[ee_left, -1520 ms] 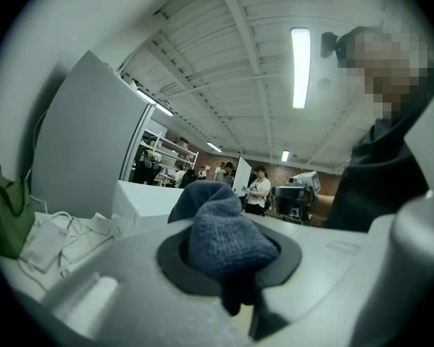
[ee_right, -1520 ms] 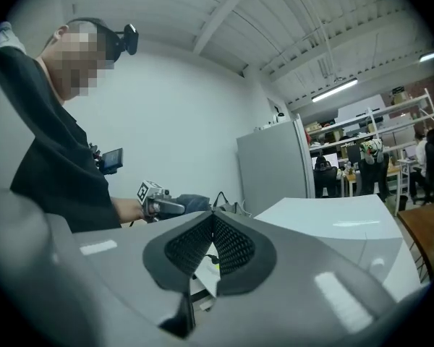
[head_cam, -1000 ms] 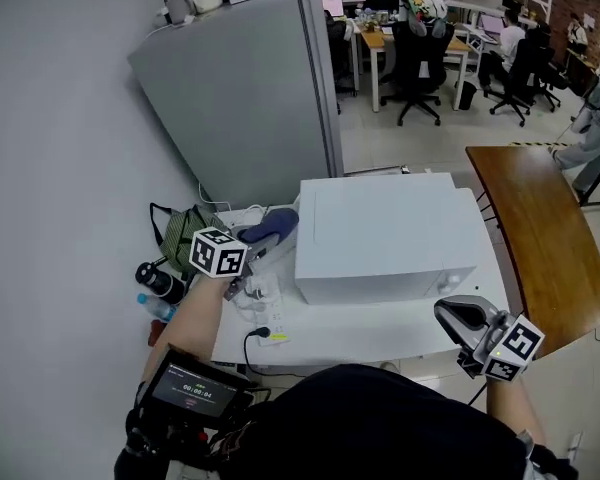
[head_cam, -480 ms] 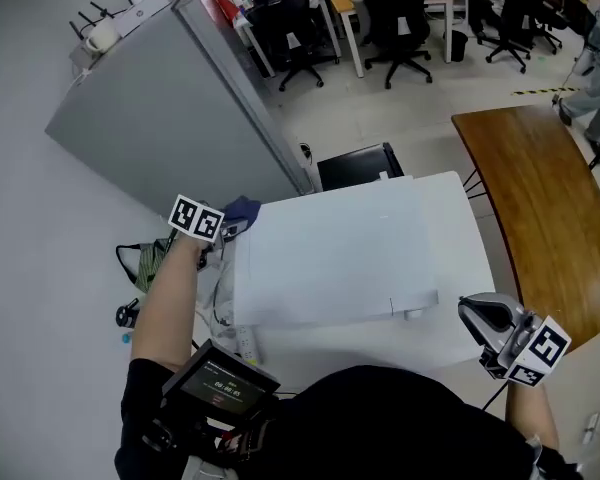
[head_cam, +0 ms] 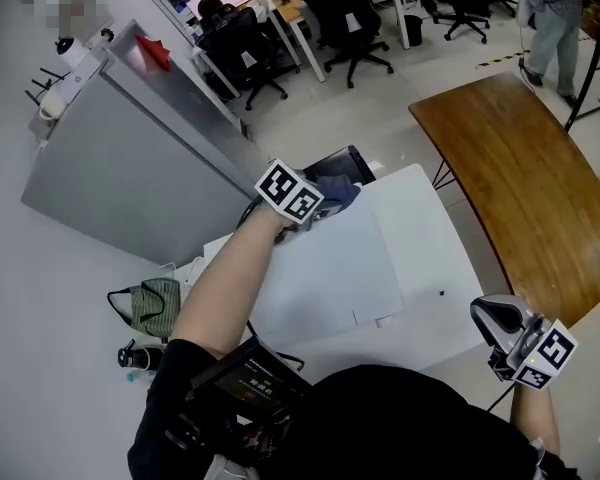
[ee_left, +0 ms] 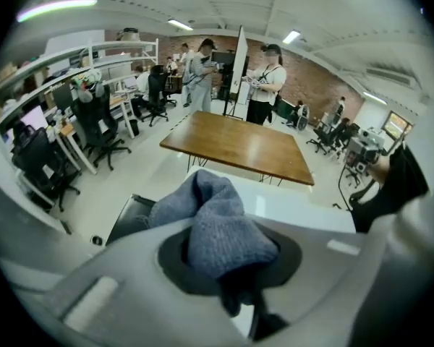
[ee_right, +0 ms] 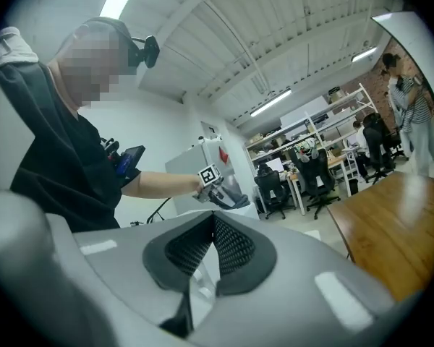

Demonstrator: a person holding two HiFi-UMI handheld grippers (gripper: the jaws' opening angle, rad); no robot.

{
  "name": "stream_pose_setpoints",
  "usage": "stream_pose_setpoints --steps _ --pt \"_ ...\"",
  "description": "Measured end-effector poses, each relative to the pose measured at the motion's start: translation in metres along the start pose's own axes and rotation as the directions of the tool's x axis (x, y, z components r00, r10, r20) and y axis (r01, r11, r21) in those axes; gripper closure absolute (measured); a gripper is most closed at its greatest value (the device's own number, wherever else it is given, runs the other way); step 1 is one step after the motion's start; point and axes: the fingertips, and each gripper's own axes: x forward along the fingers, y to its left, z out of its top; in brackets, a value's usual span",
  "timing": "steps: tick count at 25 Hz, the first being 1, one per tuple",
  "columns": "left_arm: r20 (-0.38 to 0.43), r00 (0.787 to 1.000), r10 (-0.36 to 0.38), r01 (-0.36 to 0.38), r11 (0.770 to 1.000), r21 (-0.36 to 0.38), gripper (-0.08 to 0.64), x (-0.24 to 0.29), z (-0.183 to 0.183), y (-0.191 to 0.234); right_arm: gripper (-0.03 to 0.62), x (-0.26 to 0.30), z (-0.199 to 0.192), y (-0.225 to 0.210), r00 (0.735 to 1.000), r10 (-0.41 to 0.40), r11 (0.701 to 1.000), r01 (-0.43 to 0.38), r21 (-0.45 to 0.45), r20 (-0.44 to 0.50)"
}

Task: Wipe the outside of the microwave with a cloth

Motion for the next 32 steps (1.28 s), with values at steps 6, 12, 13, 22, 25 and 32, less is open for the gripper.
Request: stream_pose_setpoints --steps 6,12,13,22,25,32 --pt "0.176 0.981 -0.077 0.062 0.994 0.092 0.505 -0.008 0.018 -0.037 0.588 0.013 0.003 0.029 1.000 -0.019 0.999 0.018 -0.036 -0.002" --pt "0.223 0.961 0.166 -0.190 0.978 0.087 0.505 -0.169 -0.138 0.012 0.588 0.076 0.013 0.109 0.997 0.069 0.990 -0.073 -0.124 -0.037" --pt "0.215 0.955 0.204 -0.224 0.972 0.076 0.505 -0.192 -0.175 0.022 0.588 0.088 0.012 0.128 0.995 0.088 0.986 -0.094 -0.139 -0.049" --pt "0.208 0.951 0.228 -0.240 0.970 0.035 0.505 -0.200 -0.315 0.032 0.588 0.134 -0.006 0.224 0.988 0.114 0.977 -0.132 -0.169 -0.108" --pt "0.181 0.954 0.241 -0.250 0.968 0.032 0.505 -0.202 -0.310 0.034 0.588 0.121 0.003 0.213 0.991 0.102 0.979 -0.116 -0.170 -0.092" --pt "0.142 0.974 0.177 -0.189 0.979 0.072 0.505 -0.134 -0.206 0.000 0.588 0.044 0.010 0.132 0.995 0.080 0.985 -0.088 -0.145 -0.056"
